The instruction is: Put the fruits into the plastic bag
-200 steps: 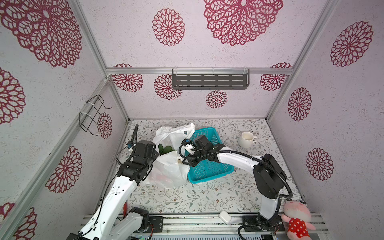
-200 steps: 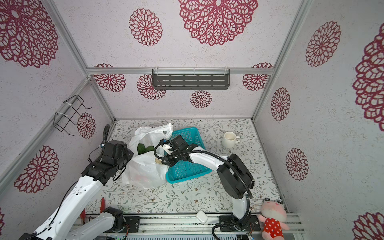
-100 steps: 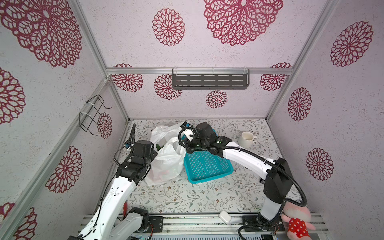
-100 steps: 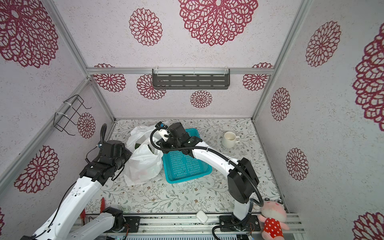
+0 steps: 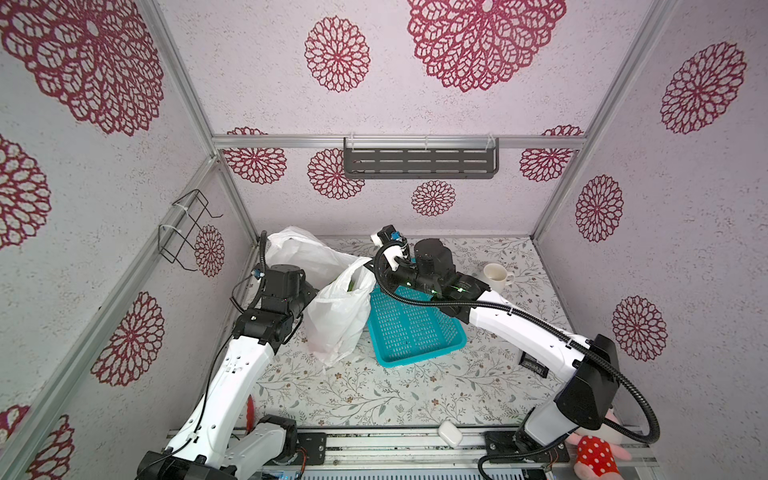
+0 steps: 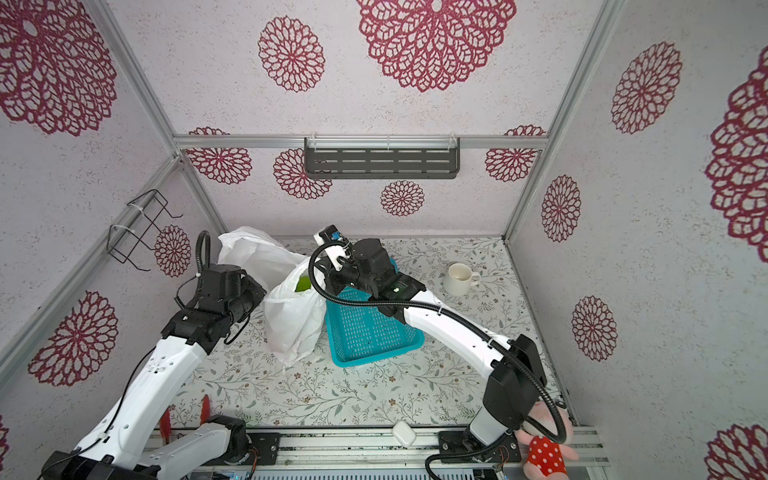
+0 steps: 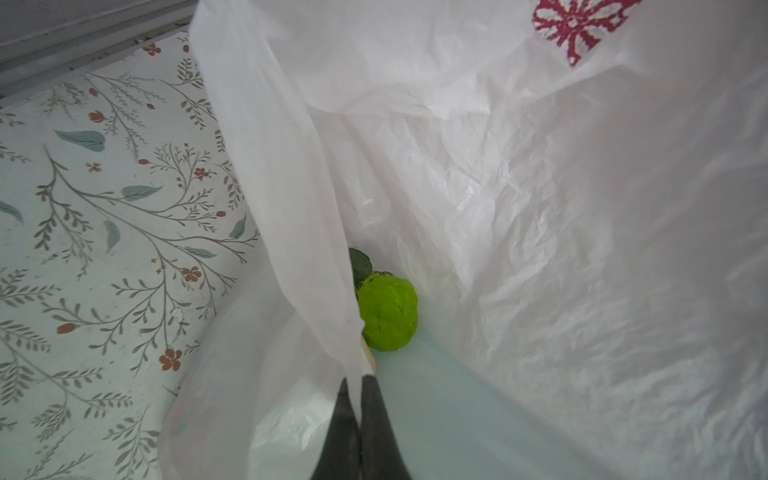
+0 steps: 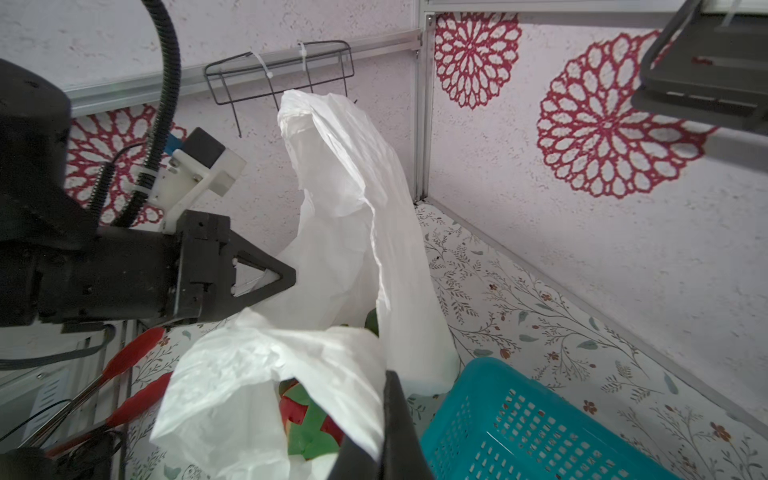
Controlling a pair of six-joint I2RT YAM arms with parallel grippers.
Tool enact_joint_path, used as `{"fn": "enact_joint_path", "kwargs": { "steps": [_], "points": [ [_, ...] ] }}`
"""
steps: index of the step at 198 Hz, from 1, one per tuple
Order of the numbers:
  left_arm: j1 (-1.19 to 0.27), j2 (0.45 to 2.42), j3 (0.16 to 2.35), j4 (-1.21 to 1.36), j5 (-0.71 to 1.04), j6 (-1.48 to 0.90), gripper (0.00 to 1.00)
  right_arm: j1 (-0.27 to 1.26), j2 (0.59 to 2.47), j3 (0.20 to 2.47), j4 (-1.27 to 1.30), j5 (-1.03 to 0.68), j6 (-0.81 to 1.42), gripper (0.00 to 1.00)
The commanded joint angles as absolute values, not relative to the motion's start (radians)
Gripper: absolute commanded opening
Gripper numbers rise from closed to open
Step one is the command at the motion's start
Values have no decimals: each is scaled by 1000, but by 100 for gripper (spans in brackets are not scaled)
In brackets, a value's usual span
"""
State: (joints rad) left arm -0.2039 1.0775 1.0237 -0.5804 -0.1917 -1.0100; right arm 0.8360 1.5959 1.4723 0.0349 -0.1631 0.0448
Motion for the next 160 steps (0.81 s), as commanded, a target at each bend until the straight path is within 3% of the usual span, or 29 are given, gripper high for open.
{"fn": "enact_joint_path", "kwargs": {
  "steps": [1,27,32,47,57,65,80,116,160],
  "points": [
    [-195,1071,1017,-492,-130,-983,0,822,1546,1466,109,-29,50,0],
    [-197,1078,1016,-445,-61,-959,0,800,1538,1406,111,17,128,1],
    [-197,1075,1014,-437,-50,-956,0,795,1539,1397,108,16,141,9],
    [-198,1055,1001,-409,-44,-960,12,781,1528,1364,105,22,183,50],
    [-198,1030,989,-386,-48,-955,44,765,1510,1329,126,23,214,62],
    [-198,1010,986,-385,-62,-949,61,745,1492,1300,141,29,245,69],
    [-198,968,985,-391,-94,-924,100,685,1457,1248,171,3,323,74],
    [-197,839,995,-461,-242,-856,97,532,1323,1027,343,-59,502,77],
    [-195,686,941,-544,-506,-798,97,425,1146,783,362,161,561,85]
  ]
}}
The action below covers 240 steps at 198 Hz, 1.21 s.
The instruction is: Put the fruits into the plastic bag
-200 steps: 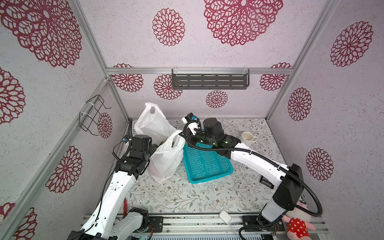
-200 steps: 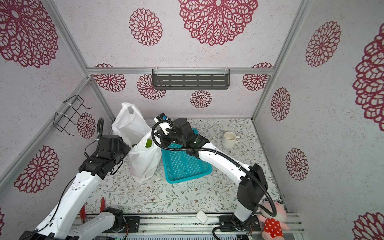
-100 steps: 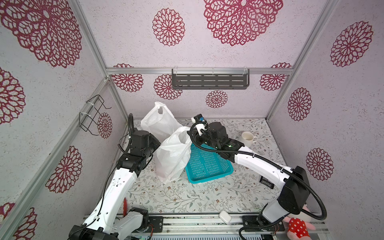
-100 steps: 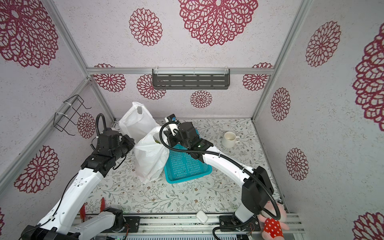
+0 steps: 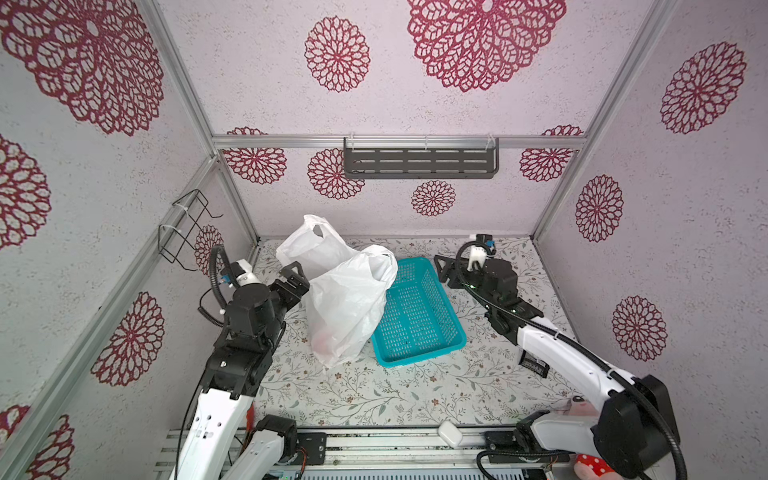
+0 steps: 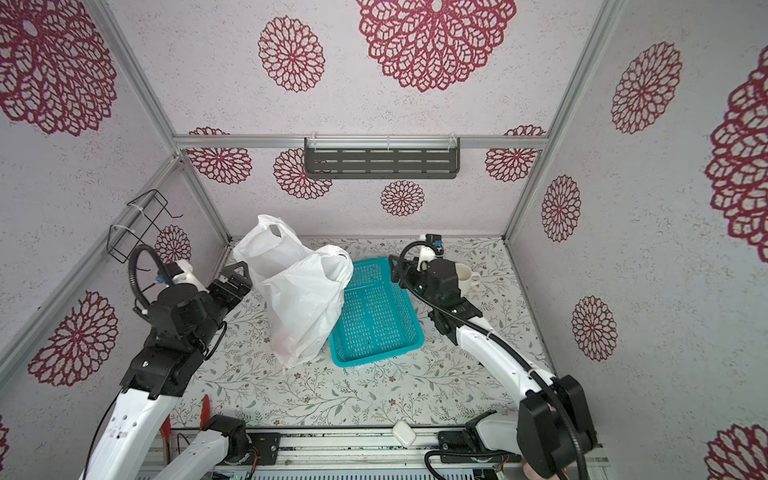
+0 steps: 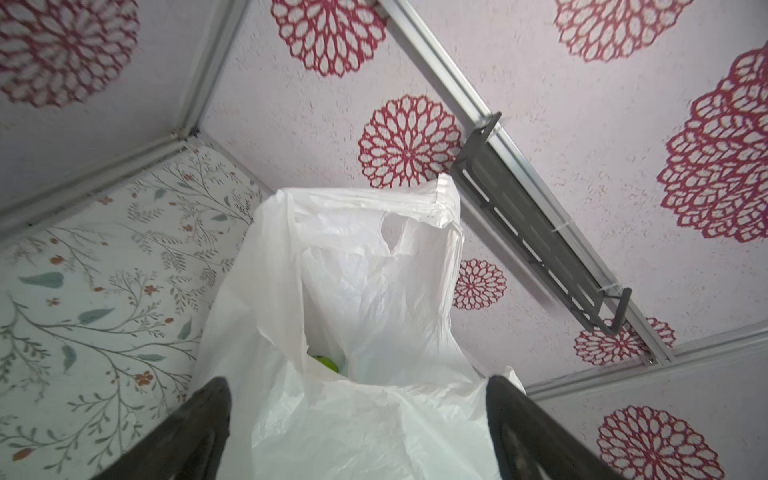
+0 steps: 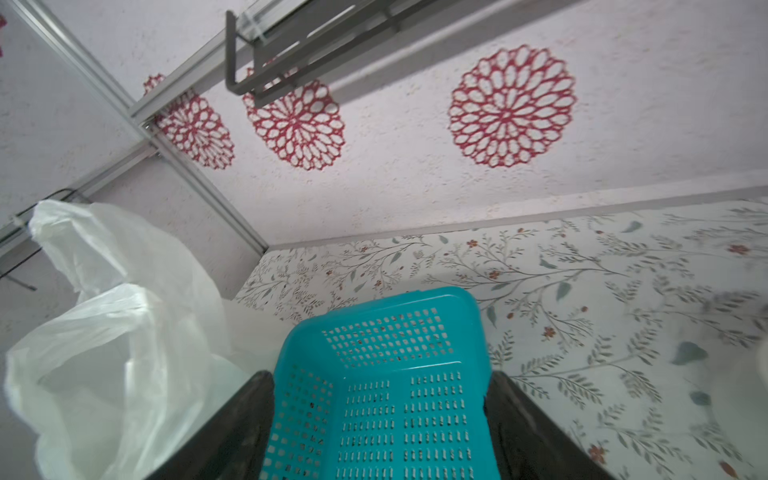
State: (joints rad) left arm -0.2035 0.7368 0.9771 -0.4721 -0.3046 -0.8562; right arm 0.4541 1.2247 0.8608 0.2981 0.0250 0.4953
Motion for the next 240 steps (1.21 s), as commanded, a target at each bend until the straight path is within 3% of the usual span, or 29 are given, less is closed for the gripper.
{"fn": "enact_joint_path", "kwargs": {
  "steps": [1,47,82,94,112,138,147,156,166,200,216,221,228,240],
  "points": [
    [-196,685,940,-549,-506,-799,97,425,1143,779,357,171,560,85],
    [-156,695,842,-712,-884,-795,98,385,1070,617,308,688,466,95],
    [-117,789,705,-681,-1095,-820,97,380,1141,365,781,900,160,99],
    [-117,829,670,-666,-1130,-853,97,380,1199,360,790,935,91,99],
    [-116,895,612,-579,-1138,-847,97,380,1273,391,764,932,25,99],
    [-110,1000,572,-505,-1223,-912,97,376,1402,321,1014,911,-51,99],
    [-110,1029,519,-371,-1243,-862,98,365,1462,309,1098,893,-67,99],
    [-100,1059,428,-87,-1247,-693,97,380,1478,349,1020,891,-65,99],
    [-97,1071,437,-74,-1169,-664,97,376,1493,375,977,830,-88,99],
    [-63,1135,361,347,-1006,-418,97,363,1467,343,995,694,-132,99],
    [-32,1175,360,443,-929,-374,97,342,1538,243,1297,621,-261,99],
    [-22,1189,363,464,-911,-366,97,334,1574,224,1418,706,-270,99],
    [-9,1211,367,491,-883,-352,97,332,1588,213,1471,792,-230,99],
    [9,1249,383,525,-841,-333,97,306,1574,185,1497,750,-199,99]
  ]
}}
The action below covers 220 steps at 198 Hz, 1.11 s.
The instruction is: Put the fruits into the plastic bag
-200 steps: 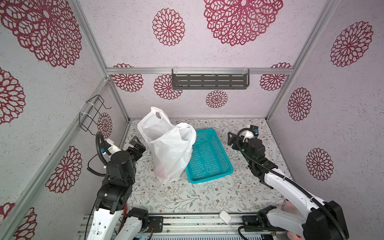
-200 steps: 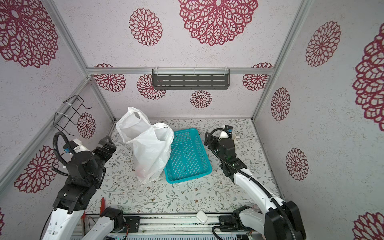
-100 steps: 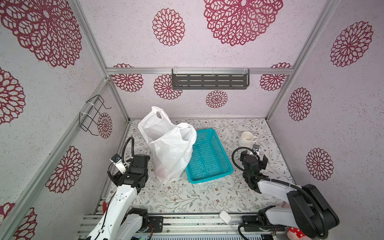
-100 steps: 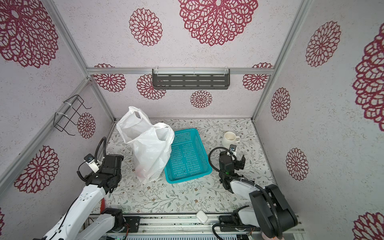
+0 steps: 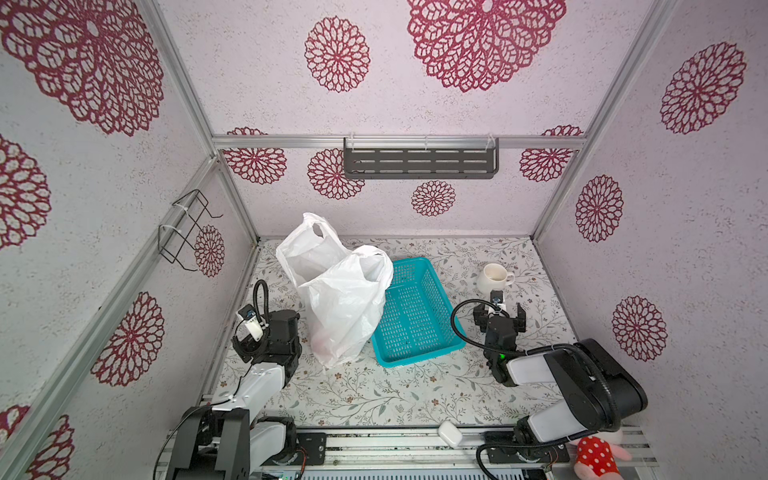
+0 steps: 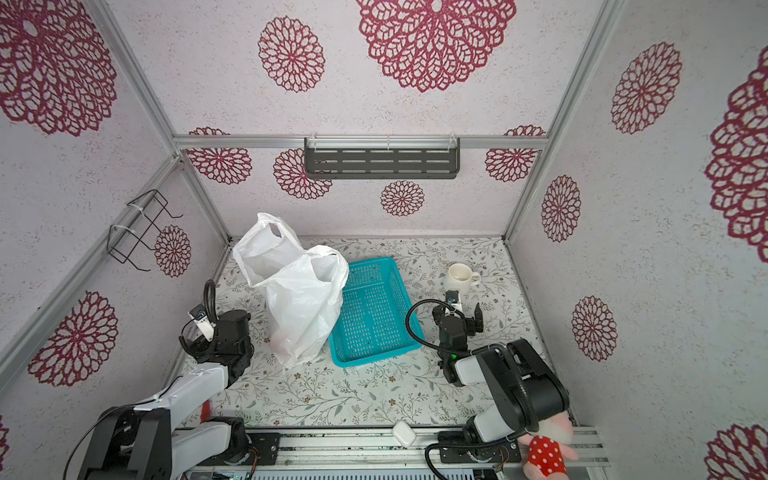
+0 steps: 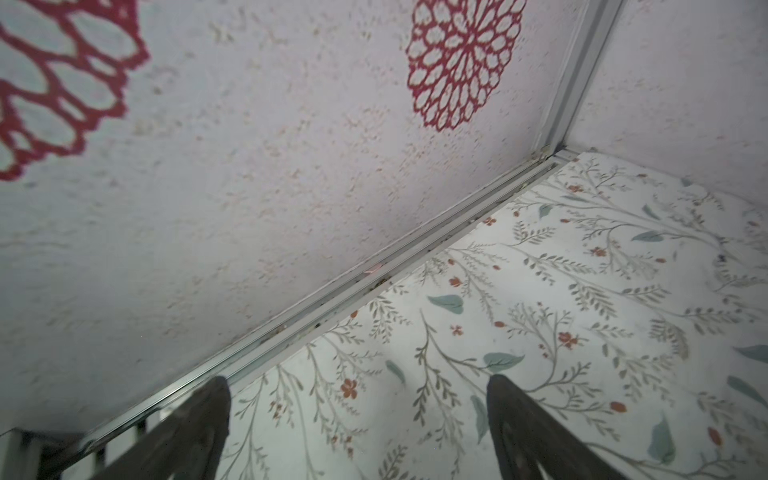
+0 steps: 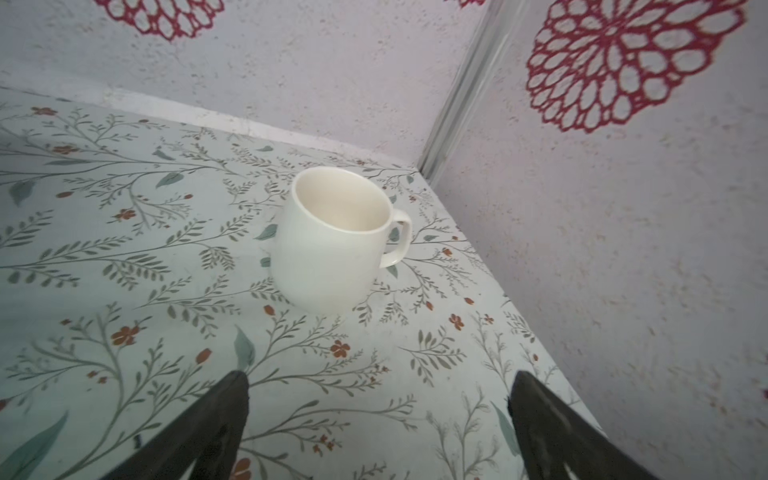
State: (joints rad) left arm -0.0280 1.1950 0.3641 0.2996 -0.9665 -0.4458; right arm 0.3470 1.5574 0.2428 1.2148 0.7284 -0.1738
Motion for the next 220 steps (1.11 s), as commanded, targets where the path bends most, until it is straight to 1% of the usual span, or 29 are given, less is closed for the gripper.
{"fn": "enact_joint_path", "kwargs": {
  "steps": [1,23,36,45,57,63,67,72,77,85,90,95,101,105,118,123,135,149,168,220],
  "points": [
    [11,1252,385,526,-838,-332,97,304,1570,184,1490,744,-195,99],
    [32,1316,414,578,-786,-303,97,256,1530,193,1394,644,-144,99],
    [41,1347,422,620,-744,-285,97,215,1511,197,1346,556,-107,99],
    [48,1366,430,643,-709,-275,98,179,1496,209,1293,479,-77,99],
    [53,1391,431,670,-676,-276,97,98,1498,222,1234,321,-27,99],
    [58,1422,400,765,-652,-265,97,58,1544,225,1268,269,3,99],
    [62,1459,374,881,-645,-238,97,47,1562,224,1307,257,1,99],
    [66,1501,357,996,-636,-203,97,43,1528,242,1215,250,13,99],
    [56,1501,370,969,-623,-192,98,34,1525,265,1159,229,20,99],
    [48,1472,403,825,-553,-205,97,34,1542,255,1213,225,9,99],
    [49,1483,415,806,-514,-197,97,34,1530,256,1184,224,11,99],
    [49,1522,410,853,-502,-186,97,34,1535,257,1196,225,11,99],
    [51,1594,396,1012,-489,-134,97,35,1540,254,1211,228,8,99],
    [49,1611,393,1052,-491,-118,97,35,1532,255,1191,231,9,99],
    [75,1531,423,833,-437,-190,98,45,1538,252,1210,252,5,99],
    [88,1535,427,832,-422,-199,97,48,1535,250,1206,257,3,99],
    [86,1574,407,949,-428,-168,97,51,1537,249,1214,261,3,99],
    [85,1552,416,880,-431,-181,97,50,1538,250,1215,259,3,99],
    [86,1570,410,932,-428,-173,97,50,1536,250,1211,259,4,99],
    [86,1566,414,914,-428,-177,97,46,1540,260,1195,243,9,99]
  ]
}}
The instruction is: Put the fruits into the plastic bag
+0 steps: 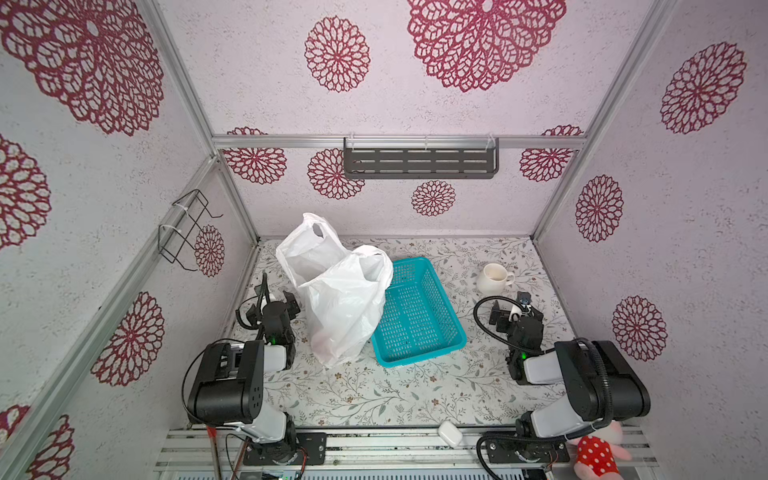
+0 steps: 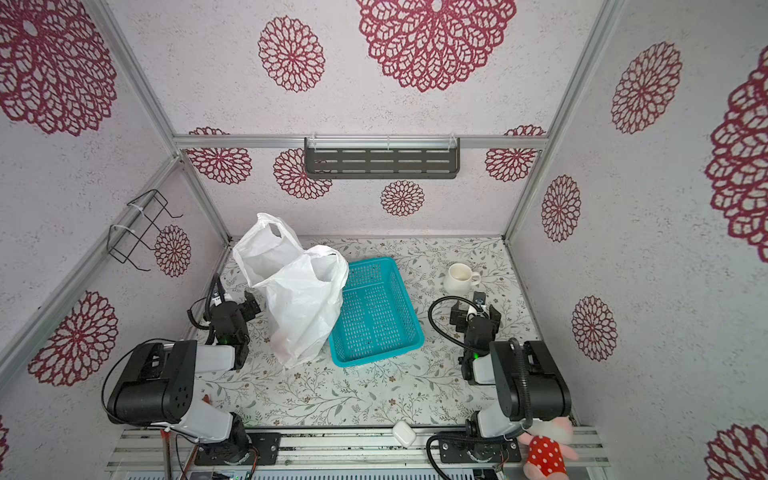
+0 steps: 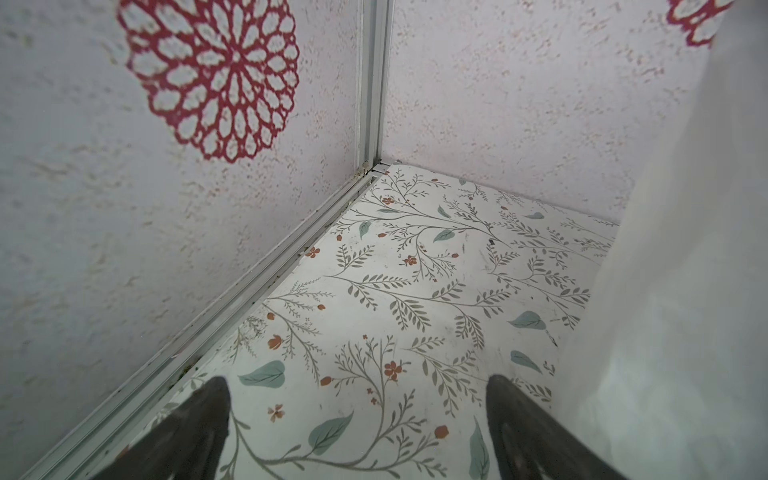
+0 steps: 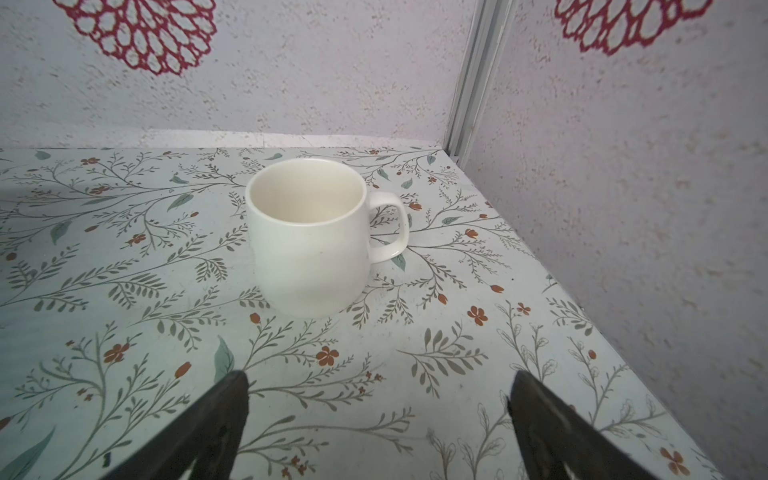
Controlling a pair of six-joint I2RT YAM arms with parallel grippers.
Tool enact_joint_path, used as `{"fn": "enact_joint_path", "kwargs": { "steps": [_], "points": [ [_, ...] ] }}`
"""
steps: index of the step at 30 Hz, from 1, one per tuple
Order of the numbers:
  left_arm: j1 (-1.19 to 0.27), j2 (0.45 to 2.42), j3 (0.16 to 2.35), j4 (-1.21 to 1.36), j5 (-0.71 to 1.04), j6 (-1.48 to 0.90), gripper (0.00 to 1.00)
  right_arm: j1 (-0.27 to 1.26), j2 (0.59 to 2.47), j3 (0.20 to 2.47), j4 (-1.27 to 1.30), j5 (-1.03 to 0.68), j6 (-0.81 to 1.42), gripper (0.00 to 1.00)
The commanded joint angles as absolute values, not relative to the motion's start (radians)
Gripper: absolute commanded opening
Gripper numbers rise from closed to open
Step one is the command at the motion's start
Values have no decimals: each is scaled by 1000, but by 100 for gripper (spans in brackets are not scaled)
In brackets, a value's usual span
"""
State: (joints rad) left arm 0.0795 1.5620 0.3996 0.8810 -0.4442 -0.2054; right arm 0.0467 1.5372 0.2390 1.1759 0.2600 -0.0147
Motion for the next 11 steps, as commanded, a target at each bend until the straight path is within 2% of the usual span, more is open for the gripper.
{"fn": "enact_joint_path", "kwargs": {
  "steps": [1,11],
  "points": [
    [86,1566,414,915,-428,-177,97,45,1540,261,1194,242,9,99],
    [87,1566,415,911,-428,-178,97,28,1536,261,1186,209,14,99]
  ]
}}
